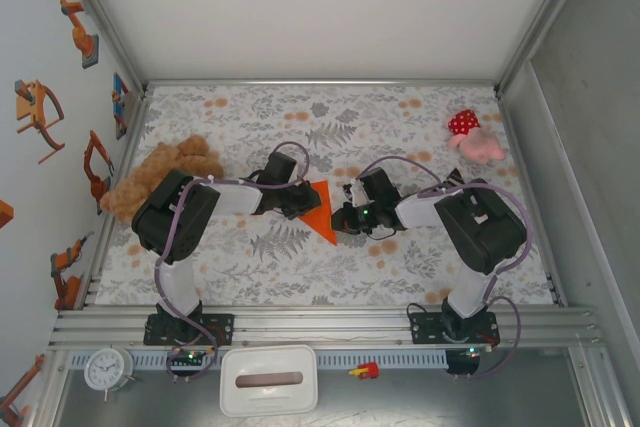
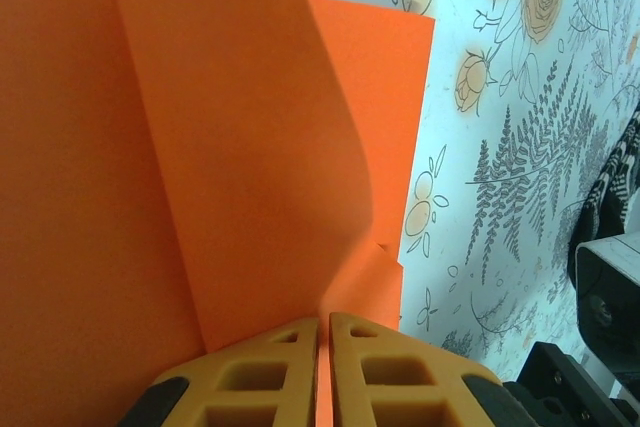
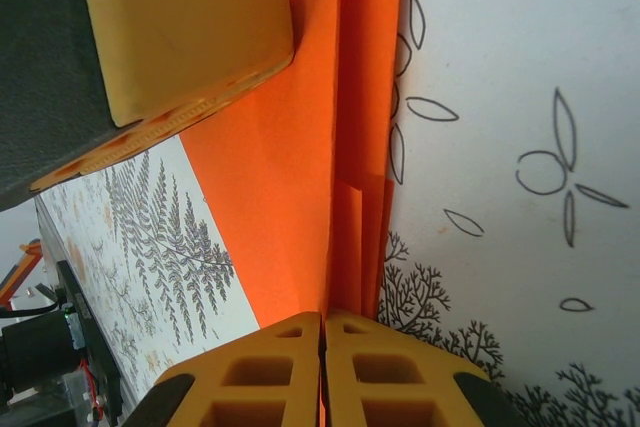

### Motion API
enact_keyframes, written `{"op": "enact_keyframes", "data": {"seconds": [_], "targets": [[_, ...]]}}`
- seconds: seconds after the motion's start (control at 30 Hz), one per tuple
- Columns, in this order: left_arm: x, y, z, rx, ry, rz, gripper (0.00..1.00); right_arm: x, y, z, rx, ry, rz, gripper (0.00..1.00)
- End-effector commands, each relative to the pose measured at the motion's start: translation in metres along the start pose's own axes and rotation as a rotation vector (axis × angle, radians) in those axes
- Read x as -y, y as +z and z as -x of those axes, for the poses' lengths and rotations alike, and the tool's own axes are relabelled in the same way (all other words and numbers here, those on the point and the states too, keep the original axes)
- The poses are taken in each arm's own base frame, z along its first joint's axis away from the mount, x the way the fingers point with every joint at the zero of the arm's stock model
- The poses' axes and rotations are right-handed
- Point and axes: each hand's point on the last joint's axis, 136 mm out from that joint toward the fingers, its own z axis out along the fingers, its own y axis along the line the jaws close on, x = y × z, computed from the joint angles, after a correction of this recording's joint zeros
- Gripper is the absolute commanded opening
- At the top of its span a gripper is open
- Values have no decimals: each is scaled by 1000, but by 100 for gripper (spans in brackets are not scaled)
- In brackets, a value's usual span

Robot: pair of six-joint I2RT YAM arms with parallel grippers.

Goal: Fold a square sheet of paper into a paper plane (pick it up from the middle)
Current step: Fourth fold the wing at the center of the table.

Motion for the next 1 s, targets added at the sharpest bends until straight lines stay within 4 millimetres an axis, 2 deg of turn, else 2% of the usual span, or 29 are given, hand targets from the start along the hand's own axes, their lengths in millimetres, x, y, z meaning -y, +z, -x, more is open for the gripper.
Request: {"op": "enact_keyframes", "data": {"seconds": [0.0,0.37,0.6,0.73,0.97], "targets": [[-2,3,2,-12,13,3,14,31,2,-11,-20,51,-107,8],[9,0,4,-7,42,-36,16,38,1,-13,-5,44,-133,4],[22,-17,7,29,78,-72,20,43,-3,-13,18,28,-161,2],[20,-21,4,39,84,-89,21,46,-5,-13,32,22,-175,1],[13,-13,-1,24,56,-100,20,52,-7,-13,47,23,-202,1]]}}
